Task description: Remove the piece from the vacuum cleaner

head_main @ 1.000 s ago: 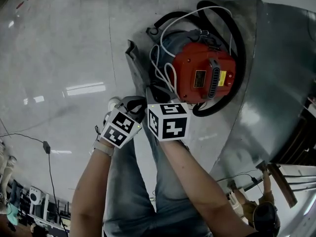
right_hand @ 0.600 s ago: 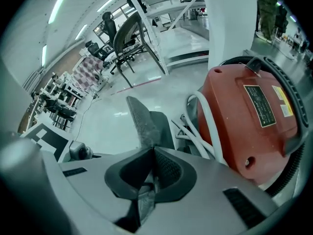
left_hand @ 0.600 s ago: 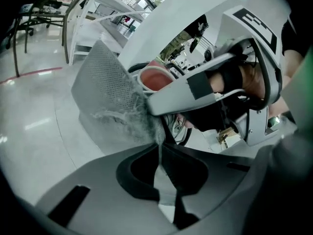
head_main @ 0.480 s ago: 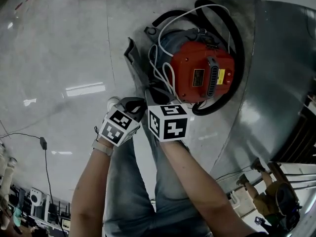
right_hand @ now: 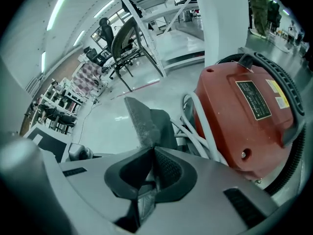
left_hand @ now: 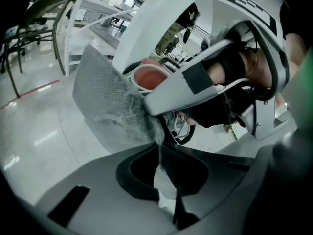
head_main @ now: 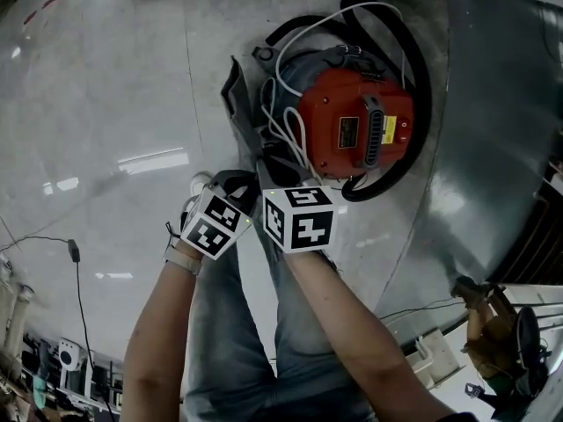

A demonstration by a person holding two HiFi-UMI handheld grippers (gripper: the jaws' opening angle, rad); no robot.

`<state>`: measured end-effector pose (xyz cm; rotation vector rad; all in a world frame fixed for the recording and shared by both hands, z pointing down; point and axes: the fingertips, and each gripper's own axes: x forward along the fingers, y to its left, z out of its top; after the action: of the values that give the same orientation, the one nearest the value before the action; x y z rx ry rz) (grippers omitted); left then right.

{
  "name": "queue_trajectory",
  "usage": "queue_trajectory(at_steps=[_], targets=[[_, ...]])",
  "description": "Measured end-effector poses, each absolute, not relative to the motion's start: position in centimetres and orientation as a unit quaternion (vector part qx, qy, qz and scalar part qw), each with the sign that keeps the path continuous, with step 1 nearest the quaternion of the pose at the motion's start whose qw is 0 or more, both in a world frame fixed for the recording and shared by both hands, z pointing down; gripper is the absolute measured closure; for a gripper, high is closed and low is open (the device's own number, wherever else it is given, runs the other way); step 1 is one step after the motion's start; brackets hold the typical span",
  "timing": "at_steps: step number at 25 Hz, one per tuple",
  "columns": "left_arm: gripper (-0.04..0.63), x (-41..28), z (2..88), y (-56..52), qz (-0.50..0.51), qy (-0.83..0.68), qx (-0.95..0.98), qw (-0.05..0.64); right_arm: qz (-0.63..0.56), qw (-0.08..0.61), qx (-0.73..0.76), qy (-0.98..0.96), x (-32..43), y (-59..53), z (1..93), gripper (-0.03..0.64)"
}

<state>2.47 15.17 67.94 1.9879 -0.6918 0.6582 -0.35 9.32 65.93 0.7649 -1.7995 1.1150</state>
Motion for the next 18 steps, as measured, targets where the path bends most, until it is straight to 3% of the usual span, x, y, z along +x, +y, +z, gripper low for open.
queue_trajectory(at_steps=[5, 7, 12, 18], targets=[[0.554, 2.0, 67.4, 14.8, 0.262, -0.291, 0.796, 0.461, 0.454, 0.403, 0.291, -0.739, -0.4, 9.2, 65.0, 0.566], [0.49, 1.9, 67.1, 14.8, 0.258, -0.292, 0.792, 0.47, 0.454, 0.391, 0.289, -0.746, -0.1, 8.9, 64.4, 0.562], [0.416, 1.3, 68.2, 14.9, 0.26, -0.316, 0.78, 0.474, 0.46, 0.363, 0.304, -0.751, 2.0, 8.1, 62.7, 0.556], [0.408, -0.1, 65.9, 12.0, 0.216, -0.371, 0.759, 0.49, 0.456, 0.35, 0.34, -0.744, 6.1, 7.5, 61.3, 0.557]])
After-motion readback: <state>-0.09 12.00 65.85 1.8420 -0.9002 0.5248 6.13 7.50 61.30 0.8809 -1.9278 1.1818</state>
